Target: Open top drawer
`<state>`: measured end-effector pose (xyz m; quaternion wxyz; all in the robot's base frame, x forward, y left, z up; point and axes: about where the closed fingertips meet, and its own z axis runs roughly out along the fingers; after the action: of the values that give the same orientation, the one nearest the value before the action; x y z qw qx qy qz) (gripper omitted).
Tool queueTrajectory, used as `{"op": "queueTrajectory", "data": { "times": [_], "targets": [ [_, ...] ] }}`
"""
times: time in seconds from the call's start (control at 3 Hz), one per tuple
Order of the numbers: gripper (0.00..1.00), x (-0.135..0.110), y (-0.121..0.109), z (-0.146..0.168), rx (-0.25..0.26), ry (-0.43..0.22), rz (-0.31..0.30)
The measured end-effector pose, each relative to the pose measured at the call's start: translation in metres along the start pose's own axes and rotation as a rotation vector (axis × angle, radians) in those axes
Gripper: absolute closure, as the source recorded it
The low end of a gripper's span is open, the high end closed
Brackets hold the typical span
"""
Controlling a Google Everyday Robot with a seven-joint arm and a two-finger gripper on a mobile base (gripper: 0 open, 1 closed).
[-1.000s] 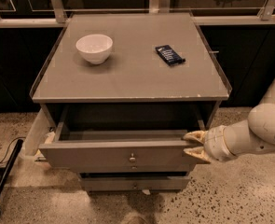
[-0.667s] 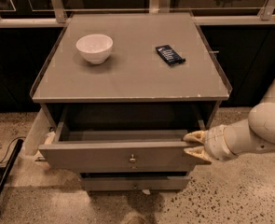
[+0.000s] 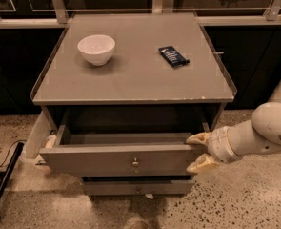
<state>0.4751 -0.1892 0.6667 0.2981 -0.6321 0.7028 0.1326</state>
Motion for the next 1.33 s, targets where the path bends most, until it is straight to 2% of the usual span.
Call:
{"op": "queueTrajectory", "data": {
  "times": [0.33,0.67,1.0,1.33],
  "targets": [
    [0.00,0.000,0.000,0.000,0.000,0.000,0.000],
    [0.00,0.000,0.000,0.001,-0.001,0.001,0.000],
    [0.00,0.004,0.006,0.026,-0.042,0.013,0.009],
    [0.00,0.004,0.006,0.026,-0.042,0.013,0.009]
  ]
}}
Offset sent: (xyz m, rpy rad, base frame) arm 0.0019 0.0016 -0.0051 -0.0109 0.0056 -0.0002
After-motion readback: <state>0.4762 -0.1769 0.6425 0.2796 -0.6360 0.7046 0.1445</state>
